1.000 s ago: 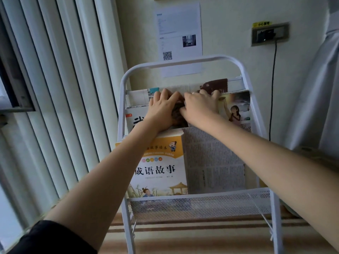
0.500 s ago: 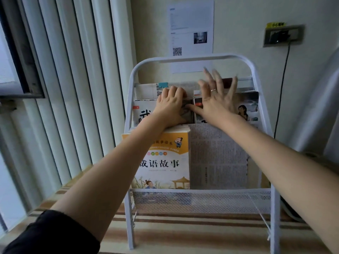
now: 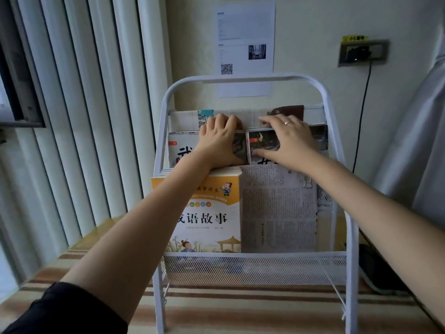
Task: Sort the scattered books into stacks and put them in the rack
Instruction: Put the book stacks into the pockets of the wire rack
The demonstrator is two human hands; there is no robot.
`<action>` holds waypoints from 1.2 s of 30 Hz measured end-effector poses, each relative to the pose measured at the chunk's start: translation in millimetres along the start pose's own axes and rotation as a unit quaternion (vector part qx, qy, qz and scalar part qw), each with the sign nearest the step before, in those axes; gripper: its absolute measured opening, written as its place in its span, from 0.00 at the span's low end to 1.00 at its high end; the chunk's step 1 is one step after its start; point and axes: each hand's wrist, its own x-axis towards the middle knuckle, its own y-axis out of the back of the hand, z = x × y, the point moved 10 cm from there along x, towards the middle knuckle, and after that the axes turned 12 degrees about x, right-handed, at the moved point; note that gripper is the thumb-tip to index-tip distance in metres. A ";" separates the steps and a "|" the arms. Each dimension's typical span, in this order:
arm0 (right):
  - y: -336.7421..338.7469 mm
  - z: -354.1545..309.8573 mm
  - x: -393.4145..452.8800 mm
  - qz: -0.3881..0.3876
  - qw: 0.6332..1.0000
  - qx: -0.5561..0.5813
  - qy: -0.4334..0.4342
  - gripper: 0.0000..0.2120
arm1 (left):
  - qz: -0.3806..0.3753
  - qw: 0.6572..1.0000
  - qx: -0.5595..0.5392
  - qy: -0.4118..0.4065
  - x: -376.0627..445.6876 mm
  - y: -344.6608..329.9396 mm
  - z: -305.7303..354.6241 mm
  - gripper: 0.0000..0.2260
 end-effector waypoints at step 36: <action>28.1 2.3 -265.6 0.024 0.945 0.205 -0.255 0.17 | 0.214 0.960 -0.155 -0.095 -220.2 57.7 123.1 0.15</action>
